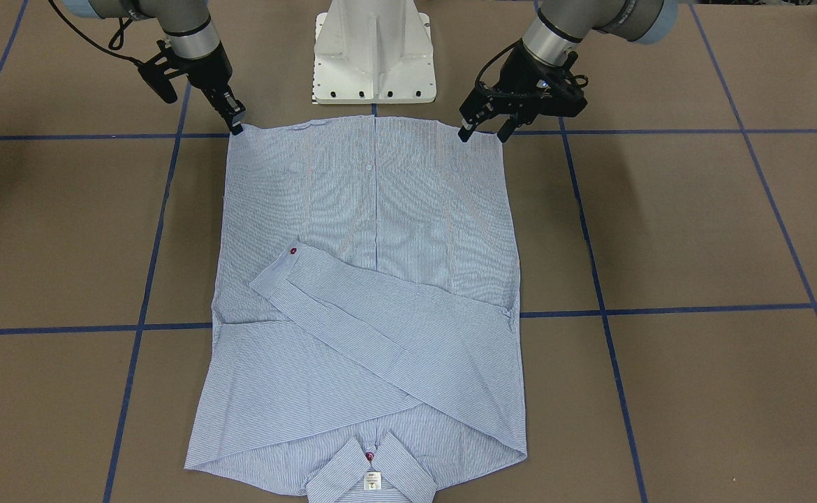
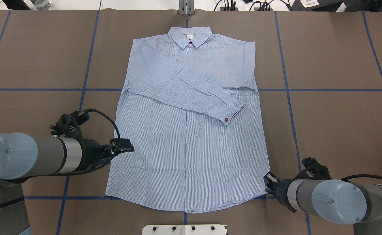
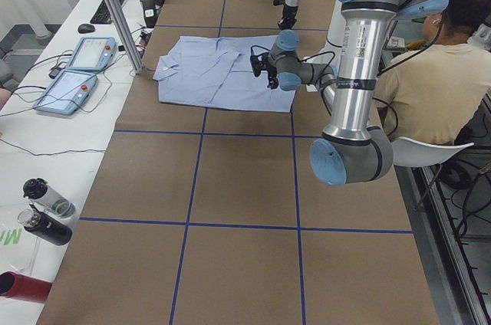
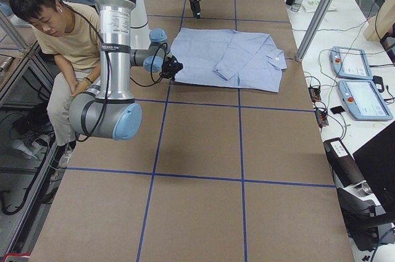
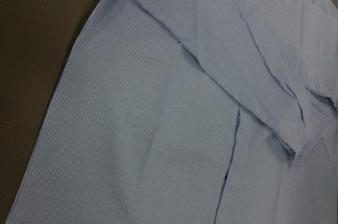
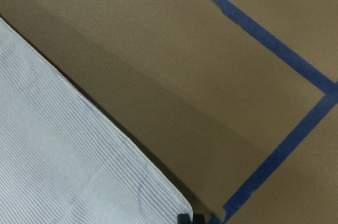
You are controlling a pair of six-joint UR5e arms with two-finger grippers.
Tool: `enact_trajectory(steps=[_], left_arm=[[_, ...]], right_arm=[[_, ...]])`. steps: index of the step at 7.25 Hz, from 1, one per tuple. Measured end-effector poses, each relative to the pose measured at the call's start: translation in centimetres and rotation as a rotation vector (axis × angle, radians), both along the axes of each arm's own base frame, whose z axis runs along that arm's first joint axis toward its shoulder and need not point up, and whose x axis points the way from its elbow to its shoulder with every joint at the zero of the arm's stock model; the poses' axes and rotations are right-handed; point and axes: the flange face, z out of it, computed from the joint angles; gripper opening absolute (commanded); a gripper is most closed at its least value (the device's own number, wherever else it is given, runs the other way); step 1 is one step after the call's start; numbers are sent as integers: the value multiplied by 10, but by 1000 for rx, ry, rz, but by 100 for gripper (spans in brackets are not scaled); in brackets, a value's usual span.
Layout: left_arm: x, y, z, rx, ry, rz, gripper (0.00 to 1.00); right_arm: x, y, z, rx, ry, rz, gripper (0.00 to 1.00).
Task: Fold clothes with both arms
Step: 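Grasp the two hem corners nearest the robot with both grippers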
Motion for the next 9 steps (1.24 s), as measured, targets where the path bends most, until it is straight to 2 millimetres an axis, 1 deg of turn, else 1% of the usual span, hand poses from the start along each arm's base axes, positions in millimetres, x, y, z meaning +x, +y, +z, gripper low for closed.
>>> enact_trajectory(steps=[1, 2, 3, 4, 5, 6, 9], left_arm=[[14, 21, 15, -33, -27, 26, 89], [33, 42, 32, -68, -65, 44, 87], [47, 56, 45, -83, -115, 46, 86], [54, 63, 53, -89, -158, 44, 85], [57, 65, 57, -91, -187, 41, 83], [57, 66, 58, -94, -211, 38, 83], [55, 67, 60, -100, -254, 34, 77]], right_arm=[[1, -1, 1, -13, -1, -10, 0], [3, -3, 2, -18, 1, -12, 0], [3, -3, 3, -20, 4, -13, 0], [2, -3, 4, -21, 5, -14, 0], [2, -3, 5, -21, 6, -14, 0], [3, -4, 5, -21, 7, -13, 0], [3, -4, 6, -22, 8, -11, 0]])
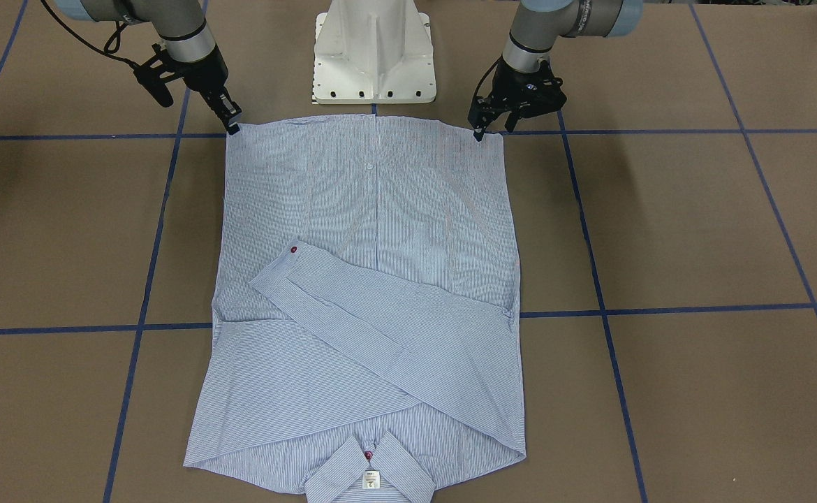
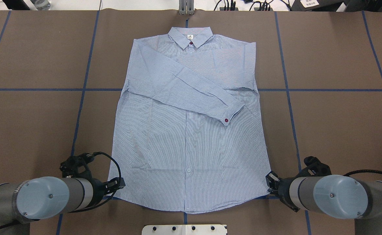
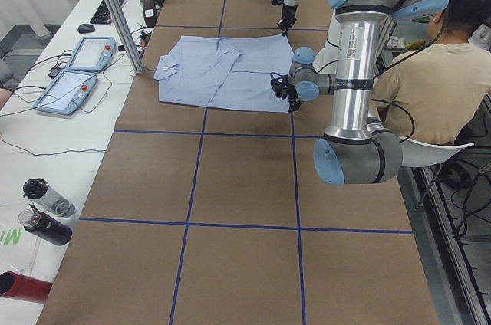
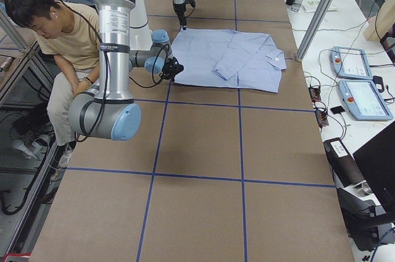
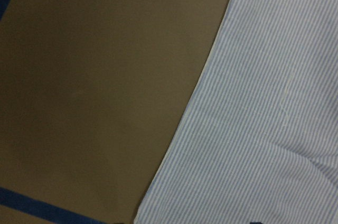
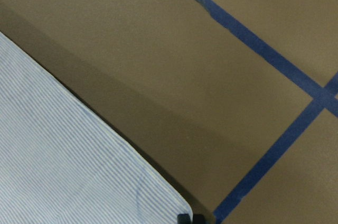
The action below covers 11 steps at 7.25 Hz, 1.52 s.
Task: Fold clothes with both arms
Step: 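Grasp the two hem corners nearest the robot with both grippers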
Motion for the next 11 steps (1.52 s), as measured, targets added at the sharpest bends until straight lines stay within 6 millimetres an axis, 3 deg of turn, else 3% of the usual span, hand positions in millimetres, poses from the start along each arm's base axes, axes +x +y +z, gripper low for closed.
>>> enact_trajectory(steps=[6, 9, 11], left_arm=[[8, 6, 8, -3, -21, 11, 65], [9, 6, 10, -3, -24, 12, 50], [9, 5, 10, -3, -25, 10, 33]], right_arm=[[0, 0, 1, 0, 3, 0, 0], [0, -1, 1, 0, 3, 2, 0], [1, -1, 2, -1, 4, 3, 0]])
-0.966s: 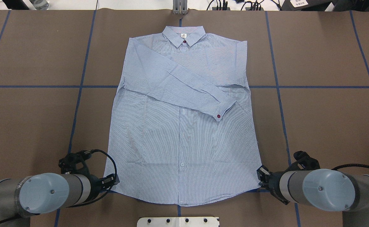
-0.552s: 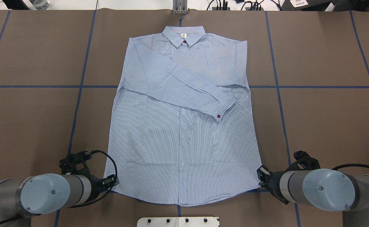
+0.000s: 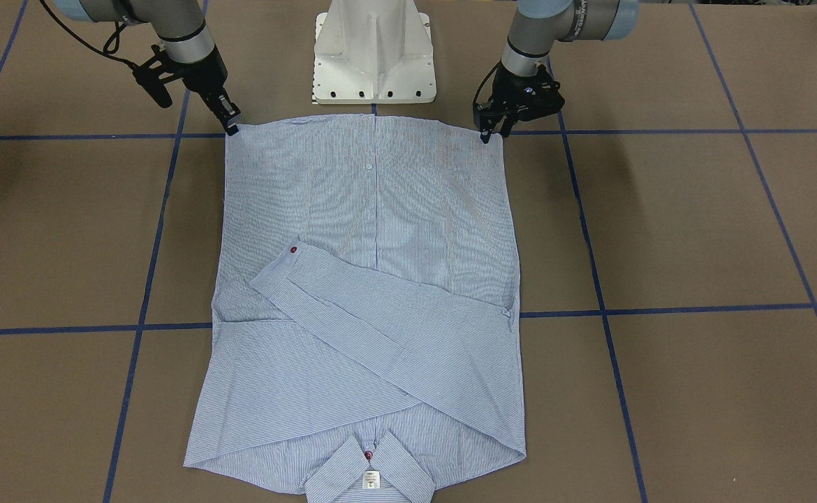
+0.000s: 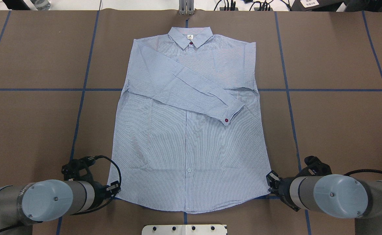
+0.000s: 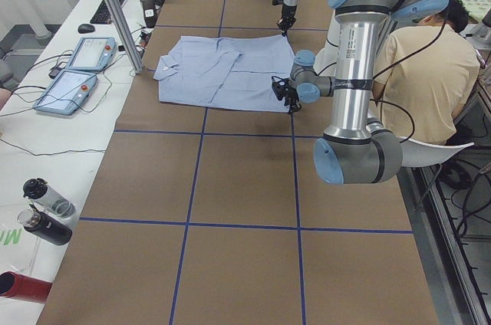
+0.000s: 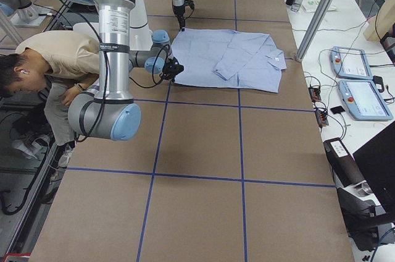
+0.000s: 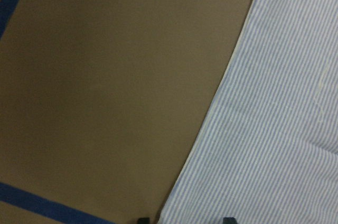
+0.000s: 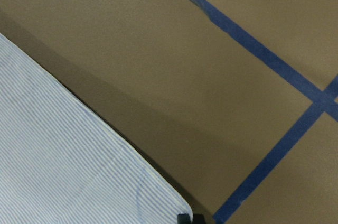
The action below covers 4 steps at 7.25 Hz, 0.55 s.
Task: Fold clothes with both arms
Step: 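Grasp the two hem corners nearest the robot with both grippers, then lift the hem with both grippers and carry it toward the collar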
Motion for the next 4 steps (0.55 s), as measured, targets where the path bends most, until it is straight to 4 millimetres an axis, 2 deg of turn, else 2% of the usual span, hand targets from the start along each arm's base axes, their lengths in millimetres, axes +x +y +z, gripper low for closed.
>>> enact_trajectory(steps=[1, 2, 4], left_arm=[[0, -1, 0, 0, 0, -1, 13], [-1, -1, 1, 0, -2, -3, 0], [-4, -4, 0, 0, -2, -9, 0]], right_arm=[[0, 0, 0, 0, 1, 1, 0], [1, 0, 1, 0, 1, 1, 0], [3, -2, 3, -1, 6, 4, 0]])
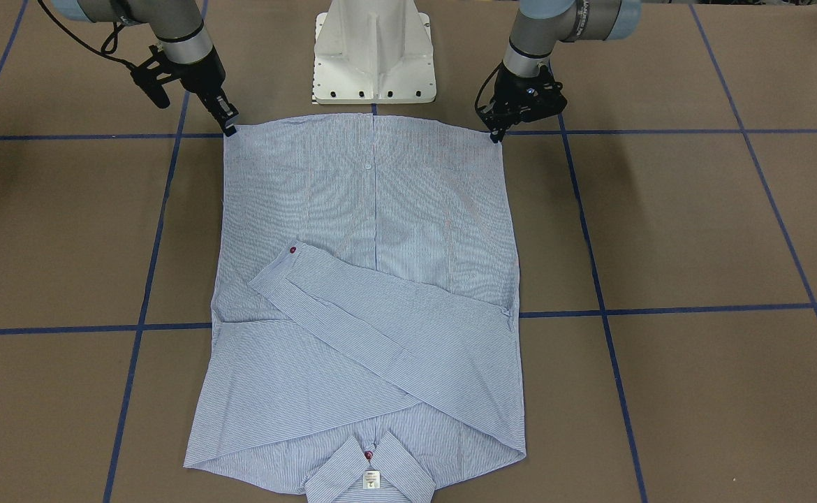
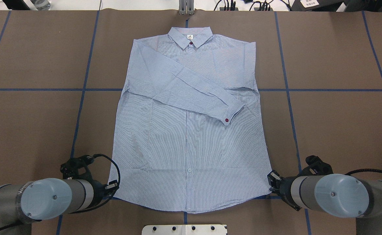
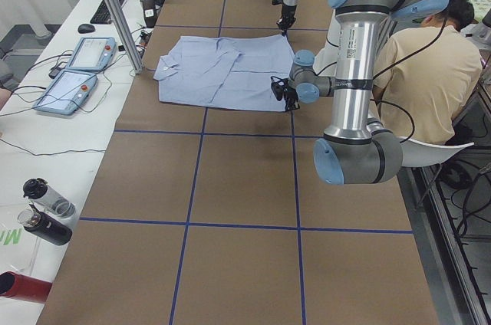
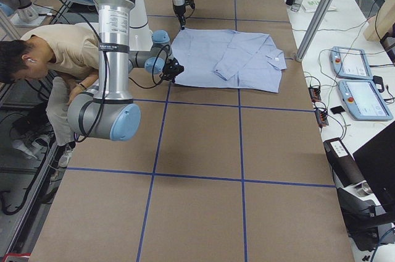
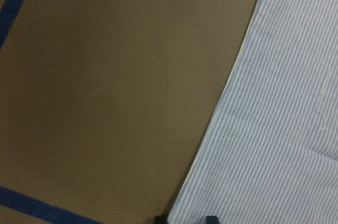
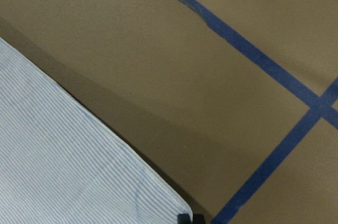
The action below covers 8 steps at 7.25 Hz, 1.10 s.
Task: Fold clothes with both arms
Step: 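Lift the hem with both grippers and carry it toward the collar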
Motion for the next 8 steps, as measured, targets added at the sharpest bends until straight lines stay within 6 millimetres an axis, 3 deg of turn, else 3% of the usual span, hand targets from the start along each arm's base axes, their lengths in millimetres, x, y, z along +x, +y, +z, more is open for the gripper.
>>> enact_trajectory(steps=[3, 8], left_arm=[[-12, 3, -21, -2, 5, -2, 0], [-21, 42, -63, -82, 71, 7, 0]], right_arm=[[6, -3, 2, -1, 4, 8, 0], [16, -8, -5, 4, -11, 24, 0]])
